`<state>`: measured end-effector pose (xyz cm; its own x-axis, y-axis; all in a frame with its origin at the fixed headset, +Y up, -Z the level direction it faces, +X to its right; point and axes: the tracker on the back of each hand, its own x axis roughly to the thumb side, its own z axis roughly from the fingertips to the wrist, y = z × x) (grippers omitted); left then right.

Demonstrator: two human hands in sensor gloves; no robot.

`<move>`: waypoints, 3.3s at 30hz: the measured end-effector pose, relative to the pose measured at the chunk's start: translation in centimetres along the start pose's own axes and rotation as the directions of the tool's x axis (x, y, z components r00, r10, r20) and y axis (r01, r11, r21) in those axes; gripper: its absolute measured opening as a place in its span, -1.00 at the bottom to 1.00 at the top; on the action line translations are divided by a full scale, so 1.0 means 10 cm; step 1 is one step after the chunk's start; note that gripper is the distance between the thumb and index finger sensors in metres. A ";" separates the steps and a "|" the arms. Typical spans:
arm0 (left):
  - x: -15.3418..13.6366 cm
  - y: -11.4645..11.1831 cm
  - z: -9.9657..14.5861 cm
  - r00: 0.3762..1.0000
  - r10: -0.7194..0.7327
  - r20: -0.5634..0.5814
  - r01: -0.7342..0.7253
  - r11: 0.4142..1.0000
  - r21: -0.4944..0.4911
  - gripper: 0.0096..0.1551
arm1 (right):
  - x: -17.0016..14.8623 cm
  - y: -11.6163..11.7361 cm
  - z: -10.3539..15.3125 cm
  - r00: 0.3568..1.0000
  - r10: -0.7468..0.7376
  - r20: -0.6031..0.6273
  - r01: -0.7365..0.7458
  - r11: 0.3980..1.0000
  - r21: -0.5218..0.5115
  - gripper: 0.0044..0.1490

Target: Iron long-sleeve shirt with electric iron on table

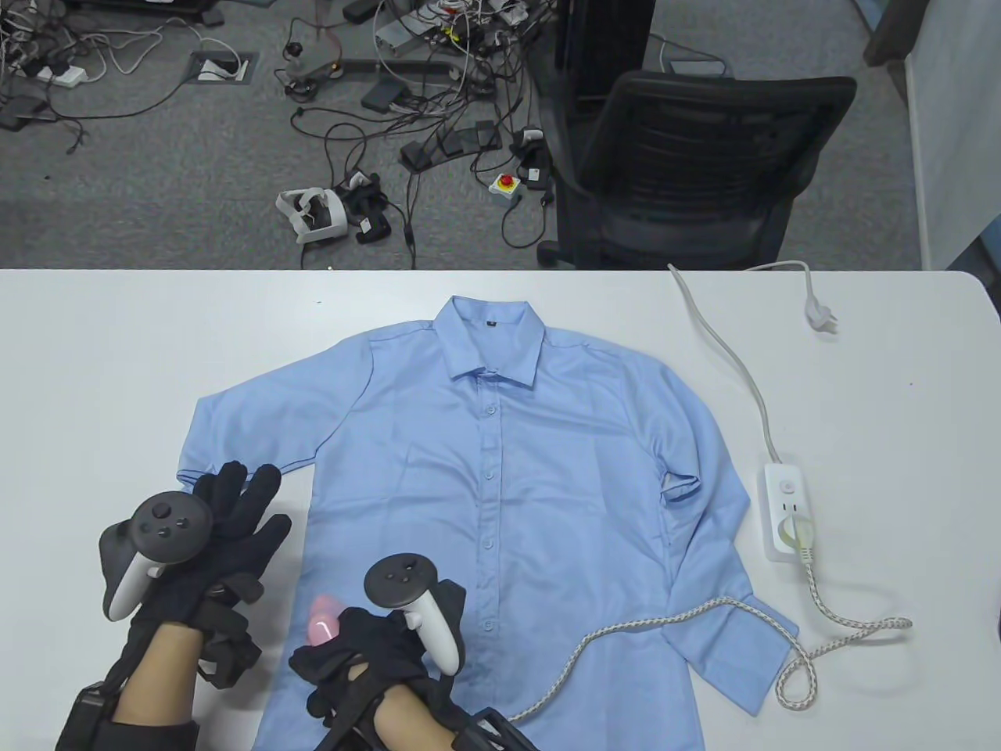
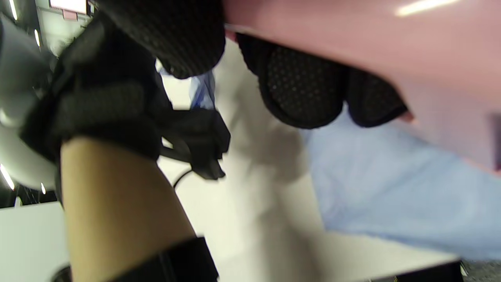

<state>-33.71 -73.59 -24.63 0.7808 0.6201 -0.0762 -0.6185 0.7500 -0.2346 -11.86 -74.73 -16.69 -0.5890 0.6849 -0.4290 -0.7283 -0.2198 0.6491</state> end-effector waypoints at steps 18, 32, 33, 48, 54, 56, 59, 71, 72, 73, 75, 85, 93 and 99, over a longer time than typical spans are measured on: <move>-0.04 -0.61 -0.22 0.907 -0.412 -0.088 0.360 0.867 -0.344 -0.19 | -0.19 0.05 -0.05 0.987 -0.148 -0.054 0.143 0.986 -0.082 -0.20; -0.04 -0.67 -0.26 0.889 -0.445 -0.105 0.368 0.833 -0.414 -0.10 | -0.53 -0.35 0.15 0.952 -0.299 -0.062 0.283 0.940 -0.189 -0.20; -0.04 -0.67 -0.26 0.891 -0.442 -0.106 0.365 0.834 -0.415 -0.10 | -0.55 -0.36 0.16 0.952 -0.301 -0.063 0.284 0.939 -0.195 -0.20; -0.06 -0.66 -0.27 0.905 -0.412 -0.109 0.335 0.845 -0.417 -0.13 | -0.82 -0.61 0.35 0.932 -0.358 -0.054 0.333 0.907 -0.259 -0.19; -0.07 -0.65 -0.27 0.907 -0.406 -0.114 0.327 0.847 -0.418 -0.13 | -0.94 -0.72 0.43 0.921 -0.388 -0.045 0.361 0.891 -0.276 -0.19; -0.06 -0.64 -0.28 0.906 -0.407 -0.117 0.326 0.847 -0.420 -0.13 | -0.96 -0.74 0.43 0.920 -0.391 -0.040 0.369 0.894 -0.256 -0.19; -0.07 -0.64 -0.28 0.907 -0.405 -0.119 0.323 0.848 -0.420 -0.13 | -0.96 -0.74 0.43 0.922 -0.385 -0.033 0.366 0.897 -0.249 -0.19; -0.01 -0.55 -0.22 0.917 -0.393 -0.074 0.338 0.860 -0.381 -0.17 | -0.90 -0.70 0.33 0.868 -0.493 0.057 0.494 0.869 -0.005 -0.12; 0.03 -0.52 -0.19 0.931 -0.360 -0.056 0.319 0.879 -0.355 -0.18 | -0.84 -0.72 0.34 0.851 -0.517 0.090 0.517 0.856 0.028 -0.12; 0.06 -0.50 -0.18 0.937 -0.346 -0.044 0.311 0.888 -0.340 -0.19 | -0.80 -0.75 0.37 0.844 -0.524 0.113 0.523 0.851 0.038 -0.12; 0.13 -0.47 -0.13 0.938 -0.347 -0.011 0.327 0.893 -0.308 -0.20 | -0.70 -0.84 0.44 0.840 -0.516 0.169 0.517 0.855 0.041 -0.13; 0.30 -0.57 -0.07 0.910 -0.412 0.051 0.407 0.861 -0.304 -0.24 | -0.34 -1.71 1.13 0.857 -0.201 0.475 0.337 0.915 -0.220 -0.42; 0.41 -0.75 -0.05 0.881 -0.462 0.102 0.467 0.814 -0.345 -0.24 | -0.36 -2.52 1.47 0.832 -0.080 0.549 0.321 0.877 -0.358 -0.47; 0.44 -0.81 -0.03 0.865 -0.490 0.112 0.495 0.796 -0.349 -0.25 | -0.50 -3.04 1.59 0.849 0.031 0.527 0.312 0.775 -0.549 -0.51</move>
<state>-25.18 -76.99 -23.33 0.9681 0.1948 0.1573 -0.0743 0.8235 -0.5624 18.72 -60.44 -24.31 -0.3383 0.9409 -0.0130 -0.9409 -0.3380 0.0239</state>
